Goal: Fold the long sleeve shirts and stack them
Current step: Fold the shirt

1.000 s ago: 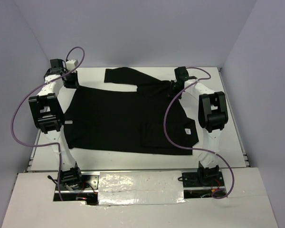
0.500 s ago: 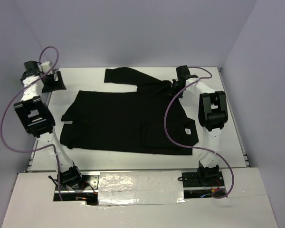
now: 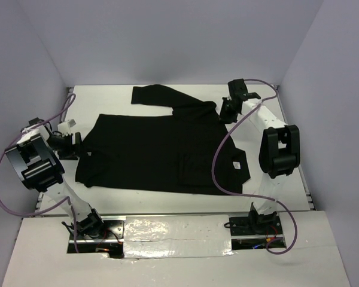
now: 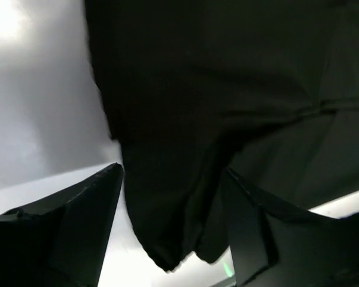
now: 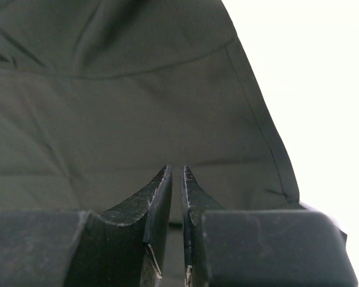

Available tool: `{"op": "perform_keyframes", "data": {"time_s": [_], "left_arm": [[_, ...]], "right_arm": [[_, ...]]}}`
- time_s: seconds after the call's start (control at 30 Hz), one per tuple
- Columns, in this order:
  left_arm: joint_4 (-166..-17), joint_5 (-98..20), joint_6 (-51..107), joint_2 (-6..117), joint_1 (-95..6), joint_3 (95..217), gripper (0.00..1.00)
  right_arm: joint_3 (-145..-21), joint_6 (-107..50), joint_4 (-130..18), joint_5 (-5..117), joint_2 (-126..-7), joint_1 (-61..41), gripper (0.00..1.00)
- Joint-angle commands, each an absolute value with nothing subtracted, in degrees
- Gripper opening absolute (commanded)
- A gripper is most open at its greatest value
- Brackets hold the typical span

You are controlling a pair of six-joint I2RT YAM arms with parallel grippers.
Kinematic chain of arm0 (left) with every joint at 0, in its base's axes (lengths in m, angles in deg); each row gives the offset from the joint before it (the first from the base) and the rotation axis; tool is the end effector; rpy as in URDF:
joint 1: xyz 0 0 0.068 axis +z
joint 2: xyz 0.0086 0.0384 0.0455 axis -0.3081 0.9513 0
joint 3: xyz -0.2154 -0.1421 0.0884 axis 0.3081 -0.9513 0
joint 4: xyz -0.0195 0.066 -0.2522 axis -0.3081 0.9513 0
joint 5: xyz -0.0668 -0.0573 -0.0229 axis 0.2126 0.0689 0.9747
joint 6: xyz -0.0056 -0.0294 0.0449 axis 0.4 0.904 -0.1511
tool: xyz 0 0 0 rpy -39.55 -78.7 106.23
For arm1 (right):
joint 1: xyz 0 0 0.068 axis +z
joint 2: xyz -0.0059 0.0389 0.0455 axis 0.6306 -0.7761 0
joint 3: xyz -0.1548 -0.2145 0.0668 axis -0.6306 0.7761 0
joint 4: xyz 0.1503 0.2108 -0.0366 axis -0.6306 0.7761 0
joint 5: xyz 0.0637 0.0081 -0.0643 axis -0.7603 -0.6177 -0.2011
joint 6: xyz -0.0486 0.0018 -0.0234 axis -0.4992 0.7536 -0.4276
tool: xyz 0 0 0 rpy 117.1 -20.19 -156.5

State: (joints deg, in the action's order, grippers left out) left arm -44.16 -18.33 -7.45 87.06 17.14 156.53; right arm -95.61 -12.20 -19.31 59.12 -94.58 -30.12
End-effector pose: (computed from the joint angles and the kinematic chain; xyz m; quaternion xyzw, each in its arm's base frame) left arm 0.2979 0.1880 0.1763 -0.0673 0.9616 -0.1727 0.2025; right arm 0.4094 0.0678 0.2378 0.1062 0.9547 0.1163 0.2526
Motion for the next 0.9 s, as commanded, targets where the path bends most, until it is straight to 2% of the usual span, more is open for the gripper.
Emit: {"op": "perform_keyframes", "data": {"time_s": [0.0, 0.17, 0.43, 0.63, 0.7, 0.73, 0.8, 0.83, 0.87], "left_arm": [[-44.7, -15.6, -10.6, 81.2, 17.5, 154.9, 0.80], [-46.4, -19.7, -8.1, 87.8, 17.8, 155.8, 0.82], [-48.9, -13.8, -5.2, 89.2, 17.7, 159.1, 0.83], [-49.4, -11.7, -6.4, 90.3, 17.4, 159.4, 0.76], [-48.6, -10.4, -7.1, 90.5, 17.2, 159.2, 0.65], [-48.3, -9.1, -7.2, 90.3, 17.2, 159.0, 0.53], [-47.9, -8.0, -7.9, 90.0, 17.2, 158.5, 0.39], [-47.2, -7.6, -8.0, 89.7, 17.2, 158.4, 0.29], [-46.9, -7.1, -7.9, 89.4, 17.2, 158.4, 0.00]], "right_arm": [[-93.1, -13.1, -19.1, 60.2, -90.6, -30.3, 0.19], [-86.9, -12.7, -23.4, 59.9, -86.6, -30.2, 0.19], [-77.8, -13.2, -28.7, 59.6, -82.0, -31.1, 0.20], [-75.3, -13.3, -29.6, 59.0, -82.7, -32.1, 0.20], [-75.7, -13.4, -29.2, 59.0, -83.4, -32.1, 0.20], [-76.2, -13.3, -29.1, 59.0, -83.6, -32.1, 0.20], [-76.4, -13.2, -29.2, 59.0, -83.8, -32.1, 0.20], [-76.5, -13.1, -29.2, 59.0, -83.7, -32.0, 0.20], [-76.6, -13.1, -29.3, 59.0, -83.7, -32.1, 0.20]]}}
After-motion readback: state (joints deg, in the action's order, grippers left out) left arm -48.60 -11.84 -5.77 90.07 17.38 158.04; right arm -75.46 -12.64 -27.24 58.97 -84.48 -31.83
